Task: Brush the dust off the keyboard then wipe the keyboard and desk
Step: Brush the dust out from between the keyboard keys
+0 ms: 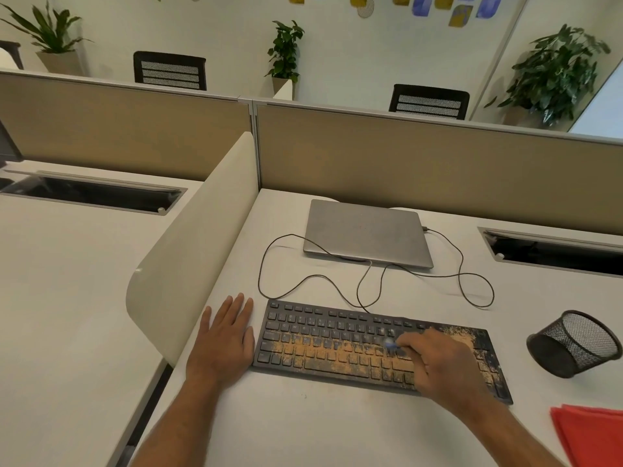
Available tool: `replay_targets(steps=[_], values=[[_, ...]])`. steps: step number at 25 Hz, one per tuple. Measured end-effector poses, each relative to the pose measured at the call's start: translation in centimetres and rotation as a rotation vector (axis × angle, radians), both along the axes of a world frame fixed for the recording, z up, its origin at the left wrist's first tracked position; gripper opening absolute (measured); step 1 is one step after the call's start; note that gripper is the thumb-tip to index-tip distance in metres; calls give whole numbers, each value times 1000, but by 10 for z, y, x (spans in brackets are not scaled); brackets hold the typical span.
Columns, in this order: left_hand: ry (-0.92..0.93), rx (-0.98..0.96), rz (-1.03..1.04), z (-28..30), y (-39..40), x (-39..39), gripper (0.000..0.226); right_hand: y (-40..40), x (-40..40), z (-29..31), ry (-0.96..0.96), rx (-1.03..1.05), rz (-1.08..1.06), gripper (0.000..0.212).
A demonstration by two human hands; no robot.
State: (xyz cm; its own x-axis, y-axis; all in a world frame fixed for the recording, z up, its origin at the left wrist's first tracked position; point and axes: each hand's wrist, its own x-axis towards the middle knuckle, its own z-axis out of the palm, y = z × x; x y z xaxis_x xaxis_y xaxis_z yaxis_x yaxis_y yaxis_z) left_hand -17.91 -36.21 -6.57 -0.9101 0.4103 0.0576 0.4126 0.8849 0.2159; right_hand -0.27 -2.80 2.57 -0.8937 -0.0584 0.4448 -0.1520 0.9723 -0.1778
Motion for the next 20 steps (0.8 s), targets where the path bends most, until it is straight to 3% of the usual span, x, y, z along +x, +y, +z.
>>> replay_targets(steps=[6, 10, 14, 20], values=[[-3, 1, 4, 1, 0, 1, 75, -25, -15, -16, -36, -37, 60, 32], [-8, 3, 5, 1, 0, 1, 76, -33, -20, -13, -9, -148, 64, 17], [-10, 0, 5, 2, 1, 1, 77, -14, -19, 1, 63, -298, -62, 16], [-15, 3, 5, 3, 1, 1, 77, 6, -7, 0, -61, -4, -18, 22]])
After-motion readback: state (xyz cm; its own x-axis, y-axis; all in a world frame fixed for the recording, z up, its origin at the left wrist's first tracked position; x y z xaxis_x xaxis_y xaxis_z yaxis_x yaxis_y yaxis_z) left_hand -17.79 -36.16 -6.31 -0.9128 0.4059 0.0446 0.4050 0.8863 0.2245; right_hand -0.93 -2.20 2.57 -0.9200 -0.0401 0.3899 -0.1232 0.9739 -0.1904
